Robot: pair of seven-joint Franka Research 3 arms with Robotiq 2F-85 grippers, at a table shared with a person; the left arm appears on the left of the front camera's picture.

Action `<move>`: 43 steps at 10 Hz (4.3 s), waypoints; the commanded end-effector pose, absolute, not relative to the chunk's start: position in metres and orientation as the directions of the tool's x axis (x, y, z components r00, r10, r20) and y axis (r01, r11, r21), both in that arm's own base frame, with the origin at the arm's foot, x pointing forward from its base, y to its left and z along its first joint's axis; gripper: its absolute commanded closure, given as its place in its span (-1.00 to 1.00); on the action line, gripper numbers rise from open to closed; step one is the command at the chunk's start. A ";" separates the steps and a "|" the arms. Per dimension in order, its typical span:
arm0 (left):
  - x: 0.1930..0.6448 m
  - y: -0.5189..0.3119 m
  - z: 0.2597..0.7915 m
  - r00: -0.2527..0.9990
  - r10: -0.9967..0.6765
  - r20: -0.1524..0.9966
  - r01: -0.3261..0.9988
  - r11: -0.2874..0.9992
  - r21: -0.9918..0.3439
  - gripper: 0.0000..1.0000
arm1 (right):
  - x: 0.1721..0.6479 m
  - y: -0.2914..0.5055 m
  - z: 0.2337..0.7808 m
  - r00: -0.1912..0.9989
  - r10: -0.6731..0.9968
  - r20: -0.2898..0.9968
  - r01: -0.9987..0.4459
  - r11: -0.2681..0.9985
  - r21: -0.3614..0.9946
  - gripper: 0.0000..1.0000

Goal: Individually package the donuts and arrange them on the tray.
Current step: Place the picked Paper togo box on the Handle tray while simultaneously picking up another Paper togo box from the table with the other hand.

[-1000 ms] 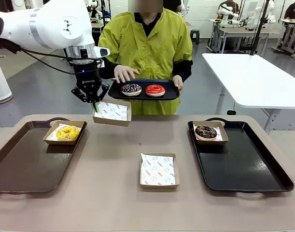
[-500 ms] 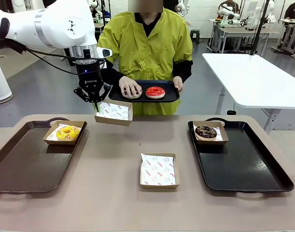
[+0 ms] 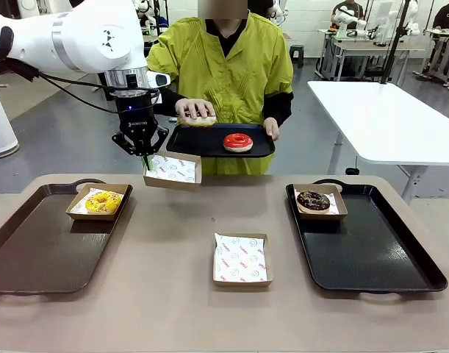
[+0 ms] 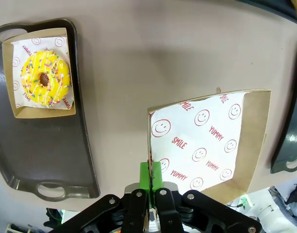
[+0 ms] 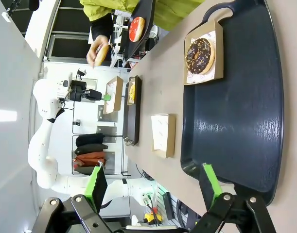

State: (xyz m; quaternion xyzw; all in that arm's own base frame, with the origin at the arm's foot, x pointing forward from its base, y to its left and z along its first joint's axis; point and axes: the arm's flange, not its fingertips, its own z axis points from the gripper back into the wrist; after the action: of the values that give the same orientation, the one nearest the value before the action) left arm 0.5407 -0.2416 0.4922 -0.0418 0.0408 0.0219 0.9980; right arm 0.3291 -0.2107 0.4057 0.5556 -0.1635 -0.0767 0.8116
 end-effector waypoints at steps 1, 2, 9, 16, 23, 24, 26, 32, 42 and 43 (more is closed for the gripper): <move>0.535 -0.239 0.492 0.996 0.044 -0.072 -0.050 0.995 -0.082 1.00 | 0.324 -0.207 0.406 0.936 -0.310 0.168 -0.046 0.365 0.930 -1.00; 0.535 -0.239 0.492 0.996 0.044 -0.072 -0.050 0.995 -0.082 1.00 | 0.324 -0.207 0.406 0.936 -0.310 0.168 -0.046 0.365 0.930 -1.00; 0.535 -0.239 0.492 0.996 0.044 -0.072 -0.050 0.995 -0.082 1.00 | 0.324 -0.207 0.406 0.936 -0.310 0.168 -0.046 0.365 0.930 -1.00; 0.535 -0.239 0.492 0.996 0.044 -0.072 -0.050 0.995 -0.082 1.00 | 0.324 -0.207 0.406 0.936 -0.310 0.168 -0.046 0.365 0.930 -1.00; 0.540 -0.242 0.492 0.996 0.040 -0.084 -0.047 0.996 -0.081 0.98 | 0.328 -0.211 0.405 0.935 -0.307 0.178 -0.055 0.371 0.927 -1.00; 0.535 -0.230 0.500 0.996 0.014 -0.085 -0.021 0.997 -0.075 0.98 | 0.331 -0.190 0.411 0.942 -0.262 0.209 -0.070 0.456 0.887 -1.00; 0.507 -0.202 0.529 0.996 -0.042 -0.081 0.038 0.998 -0.048 0.98 | 0.338 -0.135 0.435 0.980 -0.133 0.148 -0.038 0.603 0.797 -1.00; 0.460 -0.090 0.550 0.999 -0.038 -0.002 0.038 0.999 0.007 0.98 | 0.368 0.050 0.470 0.999 0.028 0.037 -0.044 0.858 0.513 -1.00; 0.456 -0.046 0.522 1.000 0.011 0.001 -0.011 1.000 0.005 0.98 | 0.388 0.131 0.412 0.998 0.060 -0.012 -0.049 0.904 0.425 -1.00; 0.456 -0.046 0.522 1.000 0.011 0.001 -0.011 1.000 0.005 0.98 | 0.388 0.131 0.412 0.998 0.060 -0.012 -0.049 0.904 0.425 -1.00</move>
State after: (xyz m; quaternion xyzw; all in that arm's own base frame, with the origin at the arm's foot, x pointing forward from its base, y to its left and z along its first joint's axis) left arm 0.4549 -0.0460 0.5190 0.0022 -0.0004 0.0045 1.0000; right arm 0.3888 0.1303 0.4119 0.2231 0.0139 0.0283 0.9743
